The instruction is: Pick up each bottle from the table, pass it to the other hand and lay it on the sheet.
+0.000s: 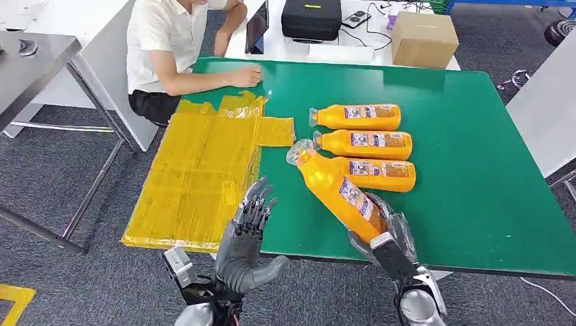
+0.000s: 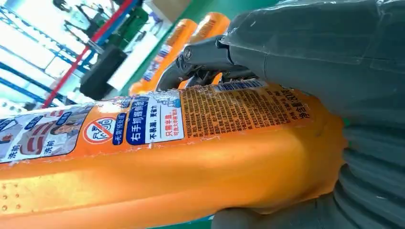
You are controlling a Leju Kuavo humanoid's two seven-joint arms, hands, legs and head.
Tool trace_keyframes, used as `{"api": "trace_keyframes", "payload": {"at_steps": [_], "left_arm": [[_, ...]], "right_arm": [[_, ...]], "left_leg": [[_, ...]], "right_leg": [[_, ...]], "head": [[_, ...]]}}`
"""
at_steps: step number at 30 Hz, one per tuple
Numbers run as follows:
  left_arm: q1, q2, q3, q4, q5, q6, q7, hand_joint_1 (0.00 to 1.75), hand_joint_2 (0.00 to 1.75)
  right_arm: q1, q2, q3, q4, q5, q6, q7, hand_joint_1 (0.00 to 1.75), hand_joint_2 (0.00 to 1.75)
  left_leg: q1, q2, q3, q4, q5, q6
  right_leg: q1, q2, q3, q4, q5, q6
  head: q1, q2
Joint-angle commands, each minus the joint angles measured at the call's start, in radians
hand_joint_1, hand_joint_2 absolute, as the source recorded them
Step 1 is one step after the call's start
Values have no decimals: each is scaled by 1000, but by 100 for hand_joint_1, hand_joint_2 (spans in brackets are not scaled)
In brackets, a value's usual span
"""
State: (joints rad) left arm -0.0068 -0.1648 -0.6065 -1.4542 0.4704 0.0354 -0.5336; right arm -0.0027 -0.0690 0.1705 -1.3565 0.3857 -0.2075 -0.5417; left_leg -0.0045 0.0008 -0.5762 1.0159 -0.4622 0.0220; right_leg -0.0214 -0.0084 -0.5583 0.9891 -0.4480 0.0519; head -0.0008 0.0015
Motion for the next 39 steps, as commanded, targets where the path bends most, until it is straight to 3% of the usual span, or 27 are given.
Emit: {"api": "trace_keyframes", "payload": {"at_steps": [1,7,10,12,14,18,27,31,39], "left_arm": [[-32,24,2,178,76,-105,69,0,175],[-38,19,3,180,76,-105,69,0,175],[-76,3,7,216,55,-90,77,0,175],[-99,-8,12,236,139,-163,141,0,175],[-110,-9,4,223,79,-116,94,0,175],[-99,-19,39,154,101,-63,85,0,175],[-103,-17,51,149,97,-35,76,0,175],[-95,-17,66,148,87,2,63,0,175],[-152,-40,99,184,93,41,56,0,175]], "right_arm": [[-51,42,88,1,-12,74,-32,175,175],[-50,40,89,2,-13,73,-32,175,175],[-59,34,151,5,-8,119,-61,175,175],[-64,39,205,2,16,106,-99,155,175],[-52,42,223,-13,14,78,-117,169,175],[-18,45,221,-87,-8,42,-135,175,175],[-10,62,202,-110,-30,12,-150,175,175],[-6,63,196,-135,-44,0,-143,166,175],[-36,61,249,-107,-26,14,-150,173,175]], "left_leg": [[0,3,2,-2,0,-1],[1,1,2,-1,0,-2],[1,1,2,-1,0,-2],[0,1,1,0,1,-1],[0,1,1,0,1,-1],[1,-1,0,1,1,-1],[0,0,1,0,1,-1],[1,1,1,0,1,-2],[1,0,1,0,1,-1]], "right_leg": [[0,3,1,-1,1,-2],[1,2,2,-1,0,-3],[1,2,2,-1,1,-2],[0,1,0,0,1,-1],[1,2,0,0,1,-2],[1,0,0,1,0,-2],[0,1,0,0,0,-1],[1,1,0,0,0,-2],[1,1,0,0,0,-2]], "head": [[0,0],[0,0],[0,0],[0,0],[0,0],[0,0],[0,0],[0,0],[0,0]]}}
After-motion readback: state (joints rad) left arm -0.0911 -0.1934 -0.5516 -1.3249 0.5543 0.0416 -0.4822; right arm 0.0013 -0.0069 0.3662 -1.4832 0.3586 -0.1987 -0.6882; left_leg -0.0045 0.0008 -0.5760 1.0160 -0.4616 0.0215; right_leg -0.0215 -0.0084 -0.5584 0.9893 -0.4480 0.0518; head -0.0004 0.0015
